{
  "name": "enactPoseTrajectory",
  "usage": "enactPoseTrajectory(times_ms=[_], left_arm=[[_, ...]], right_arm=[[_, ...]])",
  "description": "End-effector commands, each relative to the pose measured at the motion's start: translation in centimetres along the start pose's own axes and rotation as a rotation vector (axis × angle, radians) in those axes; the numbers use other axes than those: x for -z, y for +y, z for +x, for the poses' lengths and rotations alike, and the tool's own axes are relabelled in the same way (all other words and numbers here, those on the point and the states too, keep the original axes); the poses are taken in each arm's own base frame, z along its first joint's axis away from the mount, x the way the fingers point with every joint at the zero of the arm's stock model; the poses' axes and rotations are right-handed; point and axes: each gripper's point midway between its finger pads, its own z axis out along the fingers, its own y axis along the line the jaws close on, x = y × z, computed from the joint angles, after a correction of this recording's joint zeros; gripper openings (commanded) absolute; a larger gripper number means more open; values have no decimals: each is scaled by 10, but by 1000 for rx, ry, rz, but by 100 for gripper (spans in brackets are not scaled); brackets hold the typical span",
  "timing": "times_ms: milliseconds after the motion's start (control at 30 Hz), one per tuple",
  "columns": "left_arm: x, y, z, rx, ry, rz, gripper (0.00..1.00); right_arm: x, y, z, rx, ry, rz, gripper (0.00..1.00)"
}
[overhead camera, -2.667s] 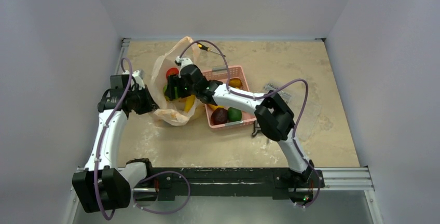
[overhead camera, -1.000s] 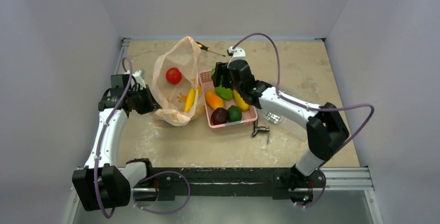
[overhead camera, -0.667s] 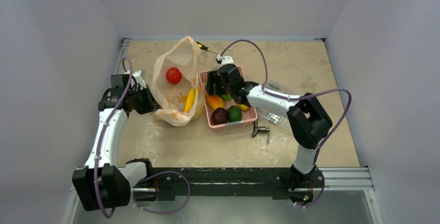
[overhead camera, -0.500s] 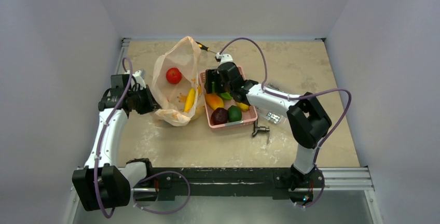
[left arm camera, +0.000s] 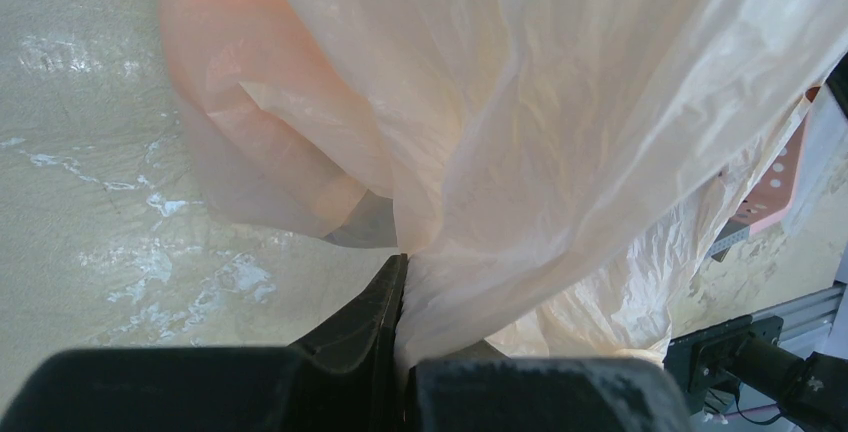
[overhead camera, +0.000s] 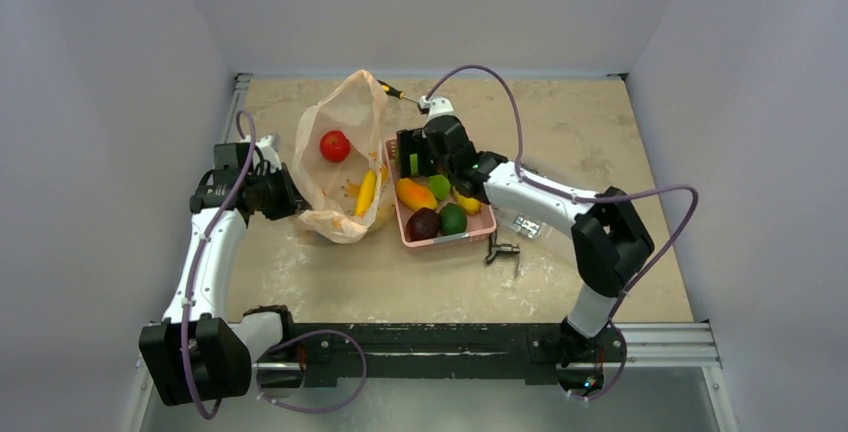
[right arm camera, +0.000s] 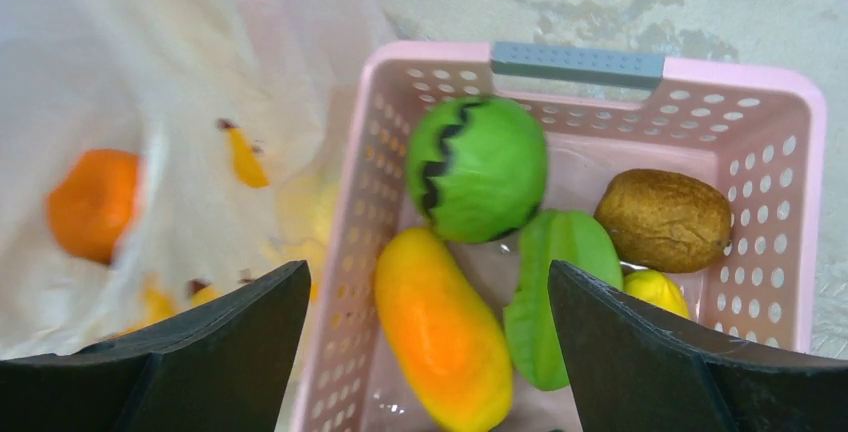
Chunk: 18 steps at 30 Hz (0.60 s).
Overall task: Take the fake fruits out of the plastic bag
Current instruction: Take out the fake fruit from the plastic bag.
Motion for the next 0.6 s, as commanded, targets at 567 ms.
enactPoseTrajectory(times_ms=[567], left_arm=[[8,-7,-13,-28,-75,15,0]], right_arm=[[45,187,-56,135,-215,-403,52]])
